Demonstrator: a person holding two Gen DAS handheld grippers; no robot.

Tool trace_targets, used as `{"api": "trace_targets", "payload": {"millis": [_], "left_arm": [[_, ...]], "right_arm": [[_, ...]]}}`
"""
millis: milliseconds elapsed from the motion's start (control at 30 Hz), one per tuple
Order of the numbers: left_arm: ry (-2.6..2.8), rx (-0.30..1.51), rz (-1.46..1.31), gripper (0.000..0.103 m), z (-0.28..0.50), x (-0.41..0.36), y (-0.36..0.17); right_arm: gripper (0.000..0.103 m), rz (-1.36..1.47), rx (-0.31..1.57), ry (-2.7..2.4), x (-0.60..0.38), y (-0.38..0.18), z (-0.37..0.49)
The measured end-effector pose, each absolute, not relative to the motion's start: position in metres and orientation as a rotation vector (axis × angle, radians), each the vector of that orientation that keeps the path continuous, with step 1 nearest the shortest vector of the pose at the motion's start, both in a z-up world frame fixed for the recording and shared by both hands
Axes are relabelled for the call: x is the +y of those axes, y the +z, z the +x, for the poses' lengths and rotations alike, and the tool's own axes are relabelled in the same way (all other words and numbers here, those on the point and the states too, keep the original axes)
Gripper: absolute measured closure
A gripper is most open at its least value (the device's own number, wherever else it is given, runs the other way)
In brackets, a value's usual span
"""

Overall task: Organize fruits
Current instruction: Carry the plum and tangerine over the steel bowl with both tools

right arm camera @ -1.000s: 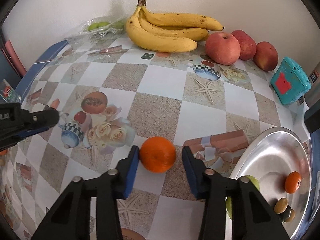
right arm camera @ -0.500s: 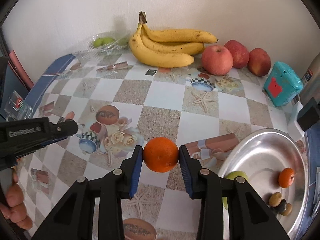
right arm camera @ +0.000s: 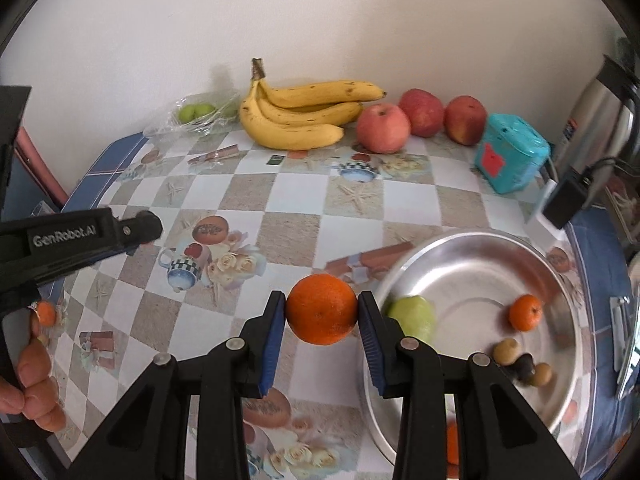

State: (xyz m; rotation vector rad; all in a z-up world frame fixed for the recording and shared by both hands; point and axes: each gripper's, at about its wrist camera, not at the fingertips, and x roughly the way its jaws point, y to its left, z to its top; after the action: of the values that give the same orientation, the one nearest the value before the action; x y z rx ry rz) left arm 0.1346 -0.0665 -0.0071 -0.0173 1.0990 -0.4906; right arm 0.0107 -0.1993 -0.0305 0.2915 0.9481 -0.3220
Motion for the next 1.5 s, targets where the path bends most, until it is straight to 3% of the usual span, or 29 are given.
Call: {"api": "trace_targets", "payload": {"millis": [567, 1500], "left_arm": [[-0.612, 1.096, 0.072, 0.076, 0.093, -0.109, 0.002], [-0.881, 1.2, 0.33, 0.076, 0.008, -0.197, -0.054]], "right_arm": [[0.065, 0.364, 0.925, -0.458, -0.254, -0.014, -0.036], [0.064, 0.518, 1.005, -0.515, -0.306, -0.041, -0.063]]}}
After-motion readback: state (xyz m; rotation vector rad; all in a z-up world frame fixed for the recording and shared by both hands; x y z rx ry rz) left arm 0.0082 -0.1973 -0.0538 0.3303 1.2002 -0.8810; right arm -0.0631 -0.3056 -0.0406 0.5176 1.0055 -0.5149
